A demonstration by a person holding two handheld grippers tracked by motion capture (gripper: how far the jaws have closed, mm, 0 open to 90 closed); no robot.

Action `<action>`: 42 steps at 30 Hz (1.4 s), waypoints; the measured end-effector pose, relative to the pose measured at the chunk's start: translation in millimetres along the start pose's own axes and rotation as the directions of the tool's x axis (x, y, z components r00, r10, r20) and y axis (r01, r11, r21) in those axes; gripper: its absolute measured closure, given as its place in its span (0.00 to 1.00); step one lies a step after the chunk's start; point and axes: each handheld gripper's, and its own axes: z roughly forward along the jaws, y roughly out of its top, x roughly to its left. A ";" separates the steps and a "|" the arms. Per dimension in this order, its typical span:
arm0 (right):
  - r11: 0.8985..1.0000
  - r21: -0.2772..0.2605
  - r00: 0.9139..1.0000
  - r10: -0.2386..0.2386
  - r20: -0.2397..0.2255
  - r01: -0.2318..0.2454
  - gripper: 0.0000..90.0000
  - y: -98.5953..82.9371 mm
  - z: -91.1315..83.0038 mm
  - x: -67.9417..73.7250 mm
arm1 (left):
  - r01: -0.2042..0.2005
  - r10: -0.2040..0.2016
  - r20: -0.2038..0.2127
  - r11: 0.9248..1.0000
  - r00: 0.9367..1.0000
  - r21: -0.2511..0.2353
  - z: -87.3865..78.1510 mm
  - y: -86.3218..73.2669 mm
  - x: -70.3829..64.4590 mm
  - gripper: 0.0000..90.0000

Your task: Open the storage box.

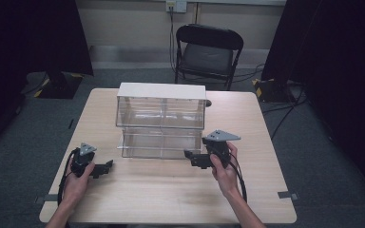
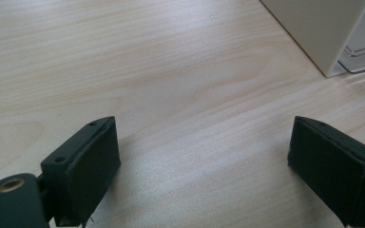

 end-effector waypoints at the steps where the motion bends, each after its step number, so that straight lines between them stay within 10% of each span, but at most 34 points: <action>1: 1.000 0.000 1.000 0.000 0.001 0.000 0.15 0.5 -0.3 0.1 | 0.000 0.000 0.000 1.000 1.000 0.000 0.0 0.0 0.0 0.11; 42: 0.999 -0.026 0.999 0.034 0.026 -0.033 0.16 20.9 3.8 -7.8 | 0.000 0.000 0.000 1.000 1.000 0.000 0.0 0.0 0.0 0.11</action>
